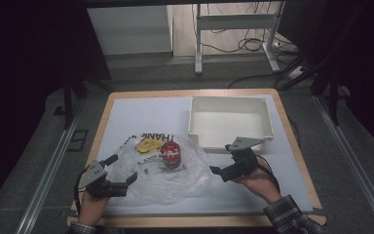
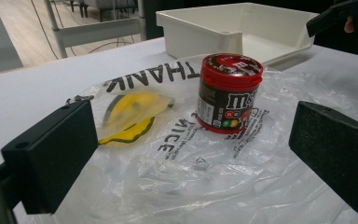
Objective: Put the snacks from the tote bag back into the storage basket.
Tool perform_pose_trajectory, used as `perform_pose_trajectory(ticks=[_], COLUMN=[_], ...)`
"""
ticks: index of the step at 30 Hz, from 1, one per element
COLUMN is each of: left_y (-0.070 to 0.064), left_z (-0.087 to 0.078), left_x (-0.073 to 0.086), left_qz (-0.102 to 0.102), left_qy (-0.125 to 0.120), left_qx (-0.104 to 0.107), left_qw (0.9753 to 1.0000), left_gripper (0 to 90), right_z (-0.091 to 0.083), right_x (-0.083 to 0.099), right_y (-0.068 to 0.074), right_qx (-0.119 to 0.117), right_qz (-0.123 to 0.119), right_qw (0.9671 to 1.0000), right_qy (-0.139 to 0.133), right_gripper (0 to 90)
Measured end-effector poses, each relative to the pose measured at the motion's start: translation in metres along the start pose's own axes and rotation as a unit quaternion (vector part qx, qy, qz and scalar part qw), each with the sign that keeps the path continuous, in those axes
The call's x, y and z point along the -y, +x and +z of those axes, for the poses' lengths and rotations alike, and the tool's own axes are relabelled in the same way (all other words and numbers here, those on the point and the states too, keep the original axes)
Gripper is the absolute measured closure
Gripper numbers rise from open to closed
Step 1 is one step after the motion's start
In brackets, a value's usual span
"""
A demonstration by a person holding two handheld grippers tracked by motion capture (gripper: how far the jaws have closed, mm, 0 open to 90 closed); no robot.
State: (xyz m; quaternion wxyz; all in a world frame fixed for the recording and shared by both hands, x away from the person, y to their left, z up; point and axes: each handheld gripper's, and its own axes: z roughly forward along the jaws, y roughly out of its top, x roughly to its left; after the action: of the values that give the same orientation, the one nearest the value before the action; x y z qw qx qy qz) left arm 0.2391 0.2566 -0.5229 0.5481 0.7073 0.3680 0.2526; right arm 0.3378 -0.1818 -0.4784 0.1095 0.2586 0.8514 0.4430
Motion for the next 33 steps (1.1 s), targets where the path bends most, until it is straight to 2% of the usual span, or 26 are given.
perform_pose_trajectory(ticks=[7, 11, 27, 33], left_y=[0.000, 0.000, 0.000, 0.000], left_z=[0.000, 0.000, 0.000, 0.000], left_x=[0.000, 0.000, 0.000, 0.000], left_qz=[0.001, 0.001, 0.000, 0.000], left_qy=[0.000, 0.000, -0.001, -0.002], left_qx=[0.000, 0.000, -0.001, -0.001], left_qw=[1.0000, 1.0000, 1.0000, 1.0000], left_gripper=[1.0, 1.0, 1.0, 1.0], right_z=[0.009, 0.016, 0.040, 0.048], right_x=[-0.006, -0.011, -0.026, -0.031], right_y=[0.000, 0.000, 0.007, 0.012], right_qx=[-0.001, 0.005, -0.025, -0.028], right_qz=[0.002, 0.000, -0.002, -0.009], right_qw=[1.0000, 0.9996, 0.9986, 0.9981], right_qy=[0.010, 0.026, 0.046, 0.055], right_gripper=[0.2, 0.9, 2.4, 4.1])
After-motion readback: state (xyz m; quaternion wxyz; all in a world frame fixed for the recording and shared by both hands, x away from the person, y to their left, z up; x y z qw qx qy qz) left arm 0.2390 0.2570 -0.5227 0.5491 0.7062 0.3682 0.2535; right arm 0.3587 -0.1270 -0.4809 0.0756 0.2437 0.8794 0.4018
